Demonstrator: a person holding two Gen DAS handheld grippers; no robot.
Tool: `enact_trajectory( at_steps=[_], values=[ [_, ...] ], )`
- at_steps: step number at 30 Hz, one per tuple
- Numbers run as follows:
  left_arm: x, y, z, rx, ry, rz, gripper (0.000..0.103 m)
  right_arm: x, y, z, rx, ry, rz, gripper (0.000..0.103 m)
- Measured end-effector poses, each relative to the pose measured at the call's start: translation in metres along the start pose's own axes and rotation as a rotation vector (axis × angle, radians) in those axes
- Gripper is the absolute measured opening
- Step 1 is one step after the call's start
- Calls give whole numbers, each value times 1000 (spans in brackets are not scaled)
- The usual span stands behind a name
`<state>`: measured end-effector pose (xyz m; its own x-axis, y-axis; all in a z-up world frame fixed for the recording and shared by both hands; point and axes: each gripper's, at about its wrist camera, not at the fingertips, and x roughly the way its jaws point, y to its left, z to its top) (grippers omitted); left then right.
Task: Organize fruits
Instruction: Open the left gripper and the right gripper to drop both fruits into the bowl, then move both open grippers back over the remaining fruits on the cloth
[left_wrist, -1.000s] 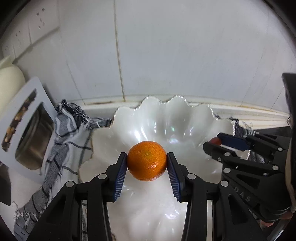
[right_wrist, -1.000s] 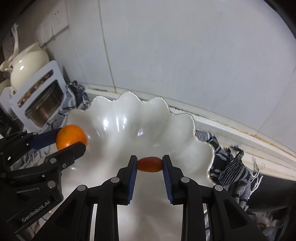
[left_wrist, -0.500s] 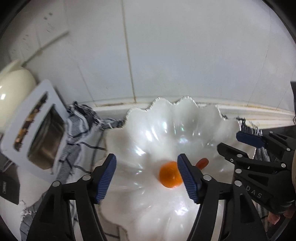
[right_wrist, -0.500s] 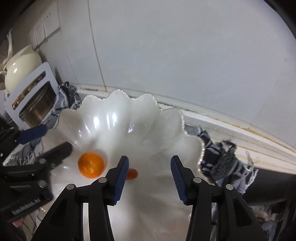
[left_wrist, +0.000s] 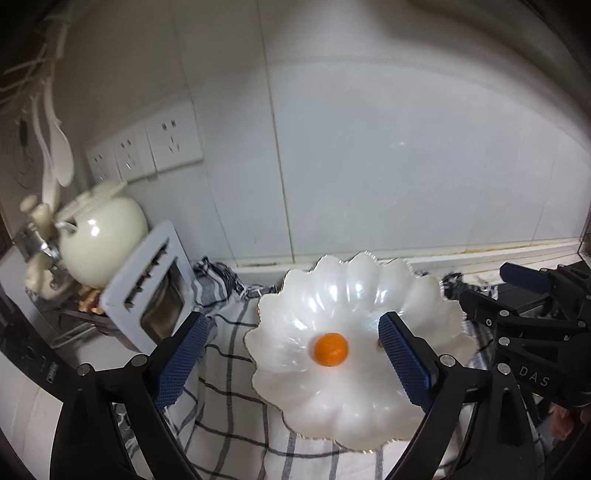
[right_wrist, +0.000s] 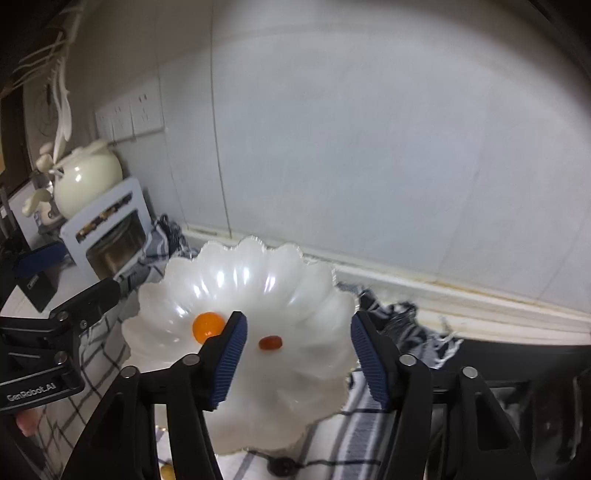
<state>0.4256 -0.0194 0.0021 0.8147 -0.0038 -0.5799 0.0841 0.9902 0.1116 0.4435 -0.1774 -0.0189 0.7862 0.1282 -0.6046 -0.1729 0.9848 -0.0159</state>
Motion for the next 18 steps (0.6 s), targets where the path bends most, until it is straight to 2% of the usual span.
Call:
enact_trajectory(
  at_steps=[7,18],
  values=[
    [-56,-6,-10,27,-91,-15,97,-66,-2,-11,16,-132,-43,68],
    [-118,-11,-34,10,-153,-74,97,-132,8,-47,-10,-224,-84,68]
  ],
)
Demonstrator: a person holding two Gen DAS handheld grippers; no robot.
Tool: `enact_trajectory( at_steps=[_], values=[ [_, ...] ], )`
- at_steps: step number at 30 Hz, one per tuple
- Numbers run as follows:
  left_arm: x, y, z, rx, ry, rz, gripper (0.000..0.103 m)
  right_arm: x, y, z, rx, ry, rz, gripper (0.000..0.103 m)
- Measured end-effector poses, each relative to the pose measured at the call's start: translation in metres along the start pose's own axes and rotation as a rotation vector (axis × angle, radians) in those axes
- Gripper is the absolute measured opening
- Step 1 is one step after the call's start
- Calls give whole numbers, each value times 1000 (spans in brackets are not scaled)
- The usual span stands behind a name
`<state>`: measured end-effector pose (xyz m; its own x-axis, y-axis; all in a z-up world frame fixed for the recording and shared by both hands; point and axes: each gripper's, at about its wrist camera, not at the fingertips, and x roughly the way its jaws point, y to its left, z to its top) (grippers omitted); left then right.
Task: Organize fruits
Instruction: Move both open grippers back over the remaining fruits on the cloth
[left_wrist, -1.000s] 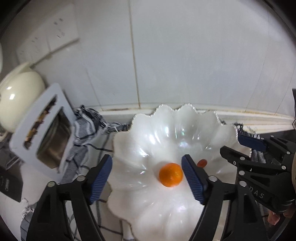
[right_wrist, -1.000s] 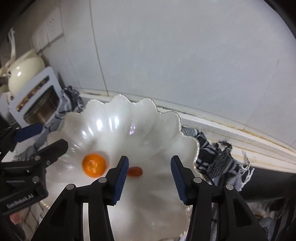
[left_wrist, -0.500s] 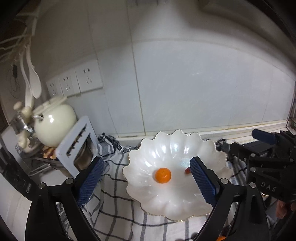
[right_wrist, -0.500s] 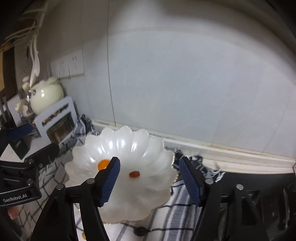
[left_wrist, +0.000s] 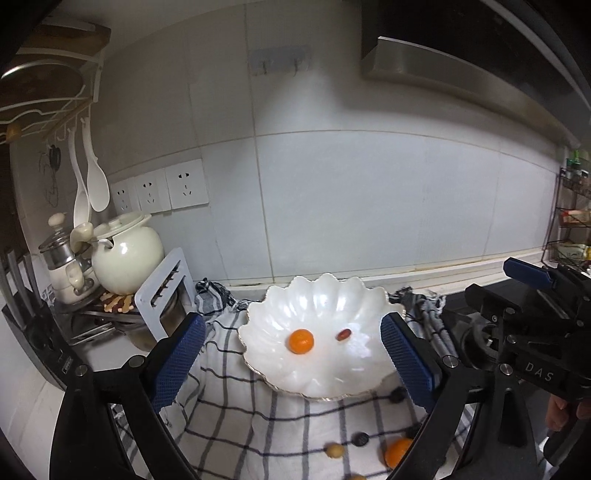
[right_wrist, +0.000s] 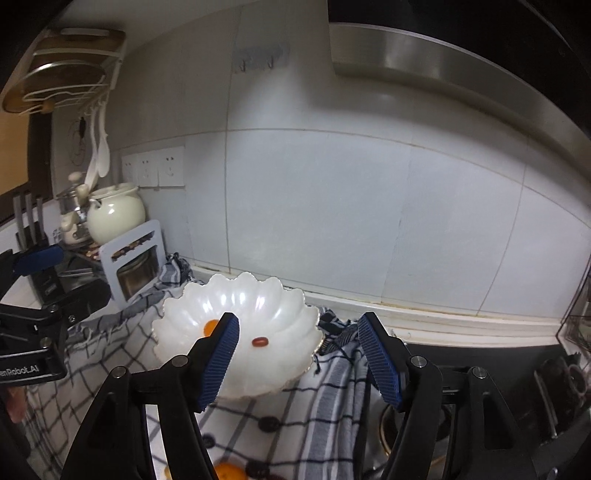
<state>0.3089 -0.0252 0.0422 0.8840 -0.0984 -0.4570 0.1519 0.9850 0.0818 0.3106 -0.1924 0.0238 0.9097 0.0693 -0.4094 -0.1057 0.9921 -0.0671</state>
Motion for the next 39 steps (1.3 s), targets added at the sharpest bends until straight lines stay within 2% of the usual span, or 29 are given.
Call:
enact_trajectory(
  at_steps=[5,13,23,30,39],
  values=[
    [-24,-5,-13,0,-24,-7,97,-30,3,-12,-19,-42,-10,68],
    [-48,-11,-35,29,-21,-12,97,-60,12,-35,-40,-47,17,68],
    [-62,-18,-74,83,-7,7,97,-74,18,-68,-49,-10,5,68],
    [-63,-17,-97,69,28,-45,97,-82,24,-90,-39,-7,11,68],
    [-50,-25,-122,94,90,-94,97,-71,27,-121,-9,76,60,68]
  ],
)
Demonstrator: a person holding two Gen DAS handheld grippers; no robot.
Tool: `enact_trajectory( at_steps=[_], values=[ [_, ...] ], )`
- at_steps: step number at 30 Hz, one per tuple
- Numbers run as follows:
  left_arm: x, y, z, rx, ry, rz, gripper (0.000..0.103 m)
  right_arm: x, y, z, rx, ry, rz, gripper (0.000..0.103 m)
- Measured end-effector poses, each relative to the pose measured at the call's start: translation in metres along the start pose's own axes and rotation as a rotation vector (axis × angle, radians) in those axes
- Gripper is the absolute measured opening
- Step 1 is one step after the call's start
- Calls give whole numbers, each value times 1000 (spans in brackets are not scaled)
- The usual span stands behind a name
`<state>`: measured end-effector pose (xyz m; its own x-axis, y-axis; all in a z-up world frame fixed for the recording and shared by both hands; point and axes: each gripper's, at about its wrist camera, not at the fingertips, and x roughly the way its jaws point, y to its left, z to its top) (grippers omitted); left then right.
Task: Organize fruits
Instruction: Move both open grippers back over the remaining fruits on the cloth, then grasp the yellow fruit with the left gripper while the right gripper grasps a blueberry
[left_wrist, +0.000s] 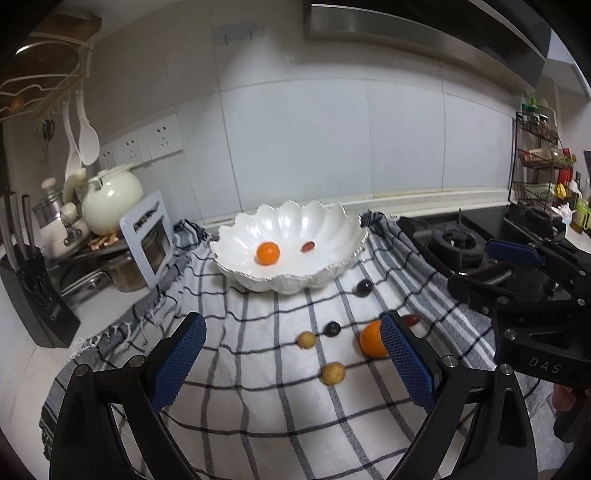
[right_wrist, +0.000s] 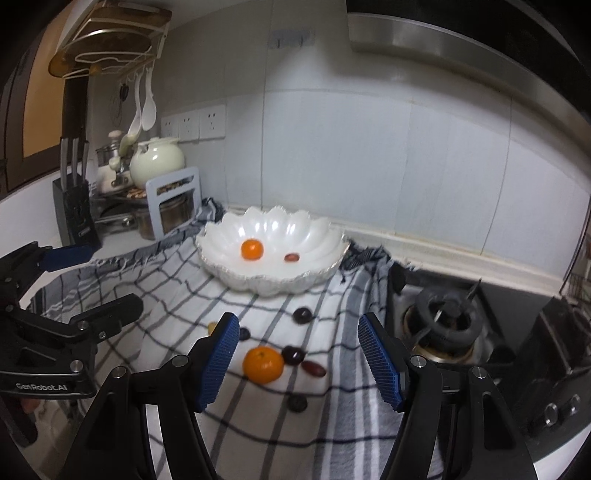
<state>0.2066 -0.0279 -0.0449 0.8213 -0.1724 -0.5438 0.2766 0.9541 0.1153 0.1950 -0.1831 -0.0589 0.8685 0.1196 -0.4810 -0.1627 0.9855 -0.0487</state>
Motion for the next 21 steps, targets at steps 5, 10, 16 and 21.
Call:
enact_trajectory(
  at_steps=[5,10,16,21],
  values=[
    [10,-2,-9,5,24,-23,95,11,1,-16,7,47,16,67],
    [25,-4,-19,13,62,-38,88,24,4,-28,2,89,28,61],
    [43,-7,-32,25,108,-62,80,39,4,-39,10,139,37,54],
    [57,-12,-41,37,145,-81,75,53,2,-50,23,191,47,48]
  ],
)
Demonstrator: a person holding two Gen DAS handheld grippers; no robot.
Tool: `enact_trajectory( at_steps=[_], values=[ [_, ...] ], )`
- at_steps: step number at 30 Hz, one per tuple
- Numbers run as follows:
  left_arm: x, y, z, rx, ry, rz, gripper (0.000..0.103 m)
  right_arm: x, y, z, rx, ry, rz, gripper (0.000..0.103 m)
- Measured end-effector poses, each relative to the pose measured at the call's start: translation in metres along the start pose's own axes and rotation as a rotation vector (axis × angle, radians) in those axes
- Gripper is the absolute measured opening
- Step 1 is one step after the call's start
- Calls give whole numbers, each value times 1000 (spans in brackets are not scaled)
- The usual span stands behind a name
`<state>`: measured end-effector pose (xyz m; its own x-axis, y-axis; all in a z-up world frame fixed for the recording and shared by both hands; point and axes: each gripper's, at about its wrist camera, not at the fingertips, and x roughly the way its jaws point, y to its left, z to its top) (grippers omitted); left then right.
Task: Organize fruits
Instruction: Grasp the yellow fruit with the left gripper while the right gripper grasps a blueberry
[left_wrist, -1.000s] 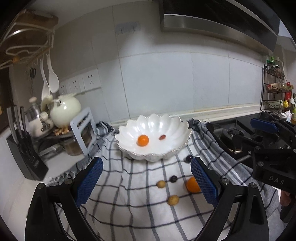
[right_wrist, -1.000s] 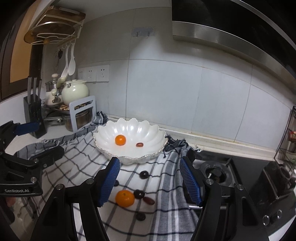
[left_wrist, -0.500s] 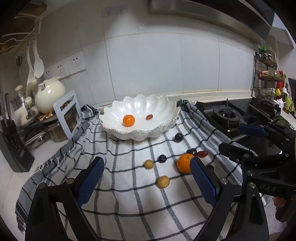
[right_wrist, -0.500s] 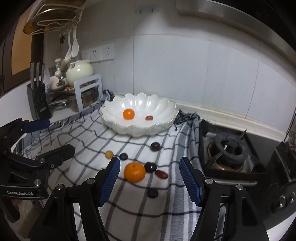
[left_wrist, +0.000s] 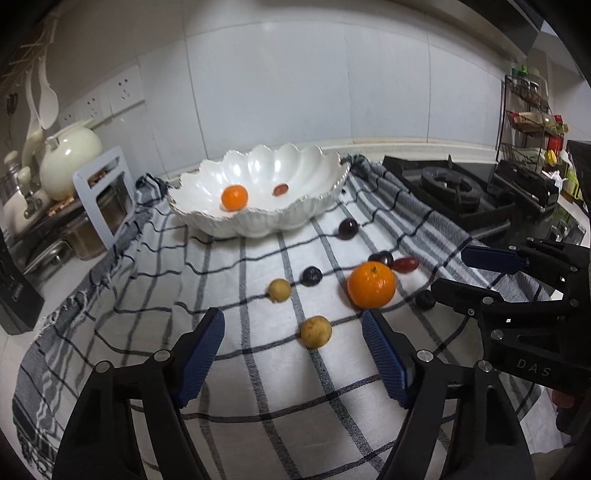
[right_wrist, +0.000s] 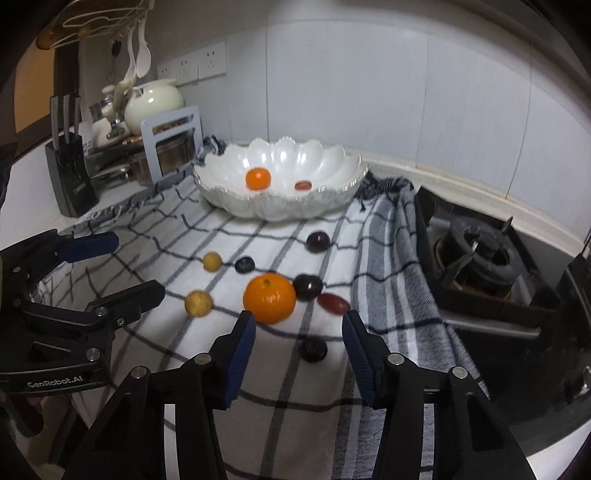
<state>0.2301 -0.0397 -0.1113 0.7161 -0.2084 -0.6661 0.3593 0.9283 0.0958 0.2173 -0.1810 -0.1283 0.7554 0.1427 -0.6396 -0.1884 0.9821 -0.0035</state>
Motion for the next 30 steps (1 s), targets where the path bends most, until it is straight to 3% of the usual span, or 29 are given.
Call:
enact_trajectory(
  at_steps=[10,27,30],
  values=[
    [29,-5,-6,12,54,-34,64,28,-6,-8,18,74,6,38],
    [60,-3,-9,-51,129,-87,45,50,-13,-16,36,132,9,34],
    [65,-3,-10,-56,144,-91,41,53,-13,-16,37,140,11,29]
  ],
)
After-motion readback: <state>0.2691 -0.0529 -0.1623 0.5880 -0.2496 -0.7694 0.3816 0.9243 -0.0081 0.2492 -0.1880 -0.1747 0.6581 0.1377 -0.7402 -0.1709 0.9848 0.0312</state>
